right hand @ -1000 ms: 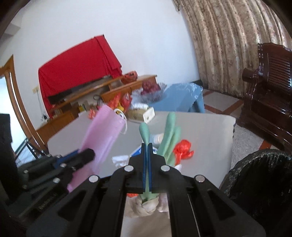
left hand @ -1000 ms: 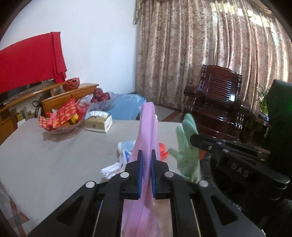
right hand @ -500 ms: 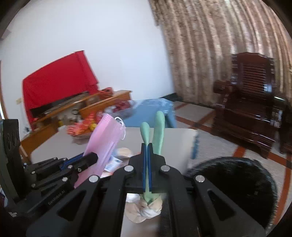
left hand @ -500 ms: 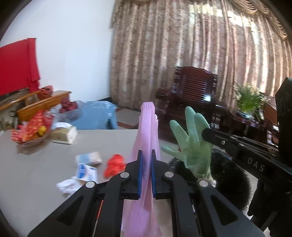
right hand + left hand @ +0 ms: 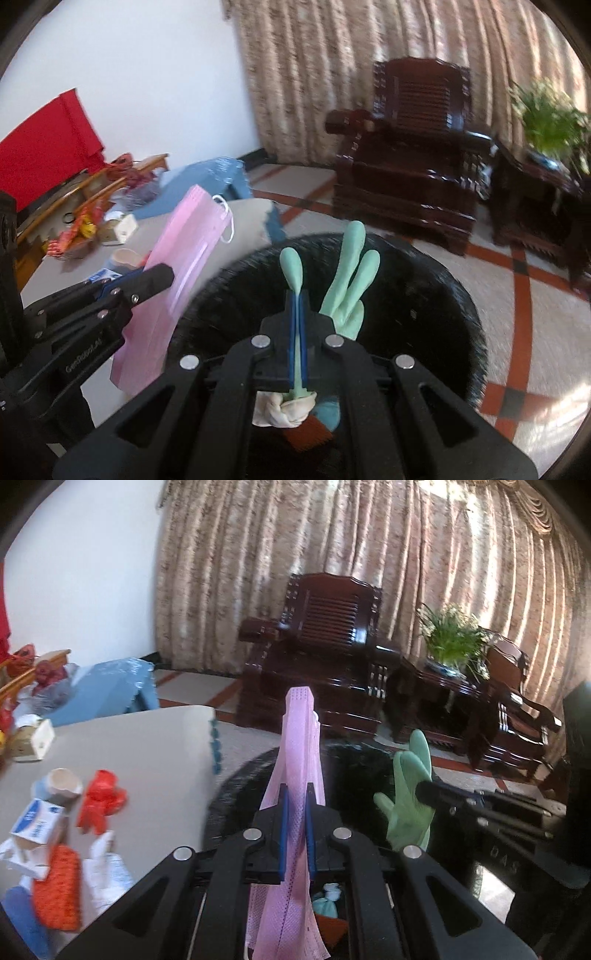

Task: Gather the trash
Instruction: 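Carry the mask and glove over the bin and open both tools, then grasp the blue plastic bag with the left tool while the right tool grasps white tissues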

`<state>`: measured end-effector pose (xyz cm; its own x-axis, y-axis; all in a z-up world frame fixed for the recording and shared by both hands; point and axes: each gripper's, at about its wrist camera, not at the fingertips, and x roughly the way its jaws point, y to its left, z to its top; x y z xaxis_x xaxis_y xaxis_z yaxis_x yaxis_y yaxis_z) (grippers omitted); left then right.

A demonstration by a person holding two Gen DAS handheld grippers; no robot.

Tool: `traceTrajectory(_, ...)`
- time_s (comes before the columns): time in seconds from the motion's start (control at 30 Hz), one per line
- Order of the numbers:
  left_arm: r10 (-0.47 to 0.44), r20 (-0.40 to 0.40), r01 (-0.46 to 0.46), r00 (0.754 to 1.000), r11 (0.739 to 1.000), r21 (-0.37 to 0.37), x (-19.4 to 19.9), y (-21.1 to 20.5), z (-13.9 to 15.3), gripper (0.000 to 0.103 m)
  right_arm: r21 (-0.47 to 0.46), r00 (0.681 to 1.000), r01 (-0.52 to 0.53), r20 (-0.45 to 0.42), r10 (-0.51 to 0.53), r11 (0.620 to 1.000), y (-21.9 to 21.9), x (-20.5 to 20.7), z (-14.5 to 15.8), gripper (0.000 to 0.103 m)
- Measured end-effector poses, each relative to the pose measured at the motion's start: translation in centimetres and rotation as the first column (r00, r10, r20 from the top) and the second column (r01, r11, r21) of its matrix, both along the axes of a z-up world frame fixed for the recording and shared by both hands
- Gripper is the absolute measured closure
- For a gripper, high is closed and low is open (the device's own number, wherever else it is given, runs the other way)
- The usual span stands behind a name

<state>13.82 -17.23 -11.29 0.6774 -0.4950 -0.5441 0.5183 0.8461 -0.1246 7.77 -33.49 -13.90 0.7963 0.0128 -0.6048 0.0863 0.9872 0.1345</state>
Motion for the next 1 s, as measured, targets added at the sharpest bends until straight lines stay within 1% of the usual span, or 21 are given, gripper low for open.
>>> traceTrajectory(0.13, -0.035, -0.019, 0.034, 0.999, 0.999, -0.009, 0.4, -1.7, -0.8, 0.095, -0.007, 0.999, 0.03, -0.013, -0.03, 1.0, -1.2, -0.7, -1.0, 0.101)
traceTrajectory(0.2, -0.045, -0.021, 0.044, 0.999, 0.999, -0.014, 0.4, -2.0, -1.0, 0.093, -0.016, 0.999, 0.041, -0.015, -0.041, 0.999, -1.5, -0.8, -1.0, 0.098)
traceTrajectory(0.23, -0.046, -0.021, 0.045, 0.999, 0.999, -0.014, 0.3, -2.1, -1.1, 0.089, -0.024, 0.999, 0.046, -0.012, -0.047, 0.999, -1.6, -0.9, -1.0, 0.098)
traceTrajectory(0.27, -0.046, -0.02, 0.045, 0.999, 0.999, -0.015, 0.5, -1.9, -1.1, 0.076, -0.028, 0.999, 0.049, -0.01, -0.05, 0.998, -1.7, -1.0, -1.0, 0.096)
traceTrajectory(0.3, -0.044, -0.019, 0.043, 0.999, 0.999, -0.018, 0.5, -2.1, -1.0, 0.063, -0.03, 0.999, 0.052, -0.007, -0.053, 0.998, -1.7, -1.1, -1.1, 0.09)
traceTrajectory(0.33, -0.035, -0.015, 0.035, 0.999, 0.999, -0.023, 0.5, -1.9, -1.0, 0.06, -0.031, 0.998, 0.057, -0.004, -0.057, 0.998, -1.8, -1.1, -0.9, 0.086)
traceTrajectory(0.37, -0.028, -0.014, 0.028, 1.0, 0.999, -0.023, 0.5, -1.7, -1.0, 0.057, -0.031, 0.998, 0.062, 0.002, -0.062, 0.998, -1.9, -1.4, -0.8, 0.077)
traceTrajectory(0.4, -0.022, -0.016, 0.022, 1.0, 1.0, -0.021, 0.6, -1.4, -0.9, 0.055, -0.03, 0.998, 0.066, 0.006, -0.065, 0.997, -1.9, -1.4, -0.7, 0.07)
traceTrajectory(0.43, -0.017, -0.014, 0.016, 1.0, 1.0, -0.02, 0.6, -1.2, -0.8, 0.054, -0.03, 0.998, 0.068, 0.013, -0.068, 0.997, -1.7, -1.5, -0.5, 0.066)
traceTrajectory(0.5, 0.006, 0.001, -0.006, 1.0, 1.0, -0.013, 0.5, -0.2, -0.4, 0.046, -0.032, 0.997, 0.073, 0.028, -0.072, 0.997, -1.3, -1.6, -0.1, 0.04)
traceTrajectory(0.53, 0.018, 0.008, -0.018, 1.0, 1.0, -0.01, 0.5, 0.4, -0.1, 0.044, -0.036, 0.996, 0.077, 0.042, -0.075, 0.996, -1.0, -1.7, 0.2, 0.033)
traceTrajectory(0.57, 0.029, 0.013, -0.029, 0.999, 1.0, -0.009, 0.4, 1.0, 0.1, 0.04, -0.04, 0.996, 0.079, 0.052, -0.077, 0.996, -0.8, -1.7, 0.4, 0.019)
traceTrajectory(0.6, 0.049, 0.024, -0.049, 0.999, 0.999, -0.008, 0.3, 1.8, 0.4, 0.036, -0.047, 0.995, 0.08, 0.063, -0.077, 0.996, -0.3, -1.7, 0.7, 0.01)
traceTrajectory(0.7, 0.1, 0.055, -0.1, 0.993, 0.995, -0.002, -0.3, 4.5, 1.2, 0.029, -0.022, 0.996, 0.047, 0.071, -0.045, 0.999, 0.8, -1.3, 1.3, 0.008)
traceTrajectory(0.8, 0.149, 0.079, -0.15, 0.986, 0.989, 0.005, -0.9, 7.0, 2.0, 0.027, -0.003, 0.996, 0.001, 0.09, -0.001, 1.0, 2.8, -0.9, 1.7, 0.008)
traceTrajectory(0.9, 0.221, 0.103, -0.224, 0.97, 0.974, 0.02, -1.9, 10.2, 2.4, 0.027, 0.008, 0.993, -0.057, 0.099, 0.056, 0.998, 5.3, -0.1, 2.0, 0.008)
traceTrajectory(0.97, 0.29, 0.117, -0.296, 0.95, 0.955, 0.033, -2.7, 13.0, 2.4, 0.027, 0.014, 0.988, -0.112, 0.105, 0.11, 0.994, 7.6, 0.4, 2.1, 0.008)
traceTrajectory(1.0, 0.309, 0.119, -0.315, 0.944, 0.948, 0.037, -3.0, 13.7, 2.4, 0.027, 0.014, 0.984, -0.146, 0.108, 0.143, 0.989, 9.0, 0.6, 2.2, 0.008)
